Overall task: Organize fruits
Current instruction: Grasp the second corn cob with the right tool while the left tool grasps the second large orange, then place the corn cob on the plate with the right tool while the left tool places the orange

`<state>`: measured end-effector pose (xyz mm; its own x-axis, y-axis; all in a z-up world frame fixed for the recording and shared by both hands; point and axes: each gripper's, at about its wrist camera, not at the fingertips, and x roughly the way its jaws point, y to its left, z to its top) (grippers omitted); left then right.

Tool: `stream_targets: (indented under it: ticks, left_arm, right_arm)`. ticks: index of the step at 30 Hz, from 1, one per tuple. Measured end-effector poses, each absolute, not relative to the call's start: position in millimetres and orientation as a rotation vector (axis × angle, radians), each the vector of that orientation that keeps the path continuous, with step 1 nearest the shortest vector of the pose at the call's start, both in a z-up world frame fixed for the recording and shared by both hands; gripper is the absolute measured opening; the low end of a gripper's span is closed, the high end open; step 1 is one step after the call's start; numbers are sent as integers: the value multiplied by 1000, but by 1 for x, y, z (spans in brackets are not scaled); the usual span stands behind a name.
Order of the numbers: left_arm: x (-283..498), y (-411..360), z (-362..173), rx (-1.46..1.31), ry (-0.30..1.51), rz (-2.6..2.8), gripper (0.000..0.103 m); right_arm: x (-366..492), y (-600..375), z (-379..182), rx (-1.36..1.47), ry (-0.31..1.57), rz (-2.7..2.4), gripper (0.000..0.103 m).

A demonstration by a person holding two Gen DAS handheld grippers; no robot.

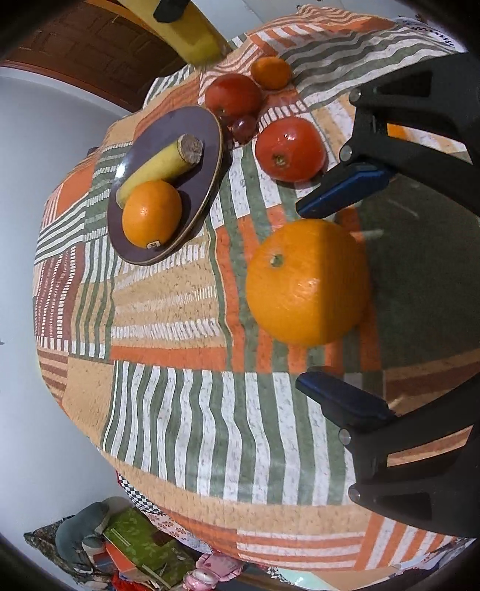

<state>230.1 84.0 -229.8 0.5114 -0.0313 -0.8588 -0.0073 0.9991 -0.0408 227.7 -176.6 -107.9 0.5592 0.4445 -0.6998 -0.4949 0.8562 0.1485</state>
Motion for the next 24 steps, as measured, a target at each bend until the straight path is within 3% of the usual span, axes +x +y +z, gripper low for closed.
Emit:
stream_targets:
  ticks: [4, 24]
  left_arm:
    - [236, 81, -235, -61, 1054, -45, 70]
    - [290, 71, -195, -75, 980, -77, 70]
  right_arm:
    - [235, -193, -111, -63, 817, 515, 34]
    - [283, -186, -130, -94, 864, 550, 34]
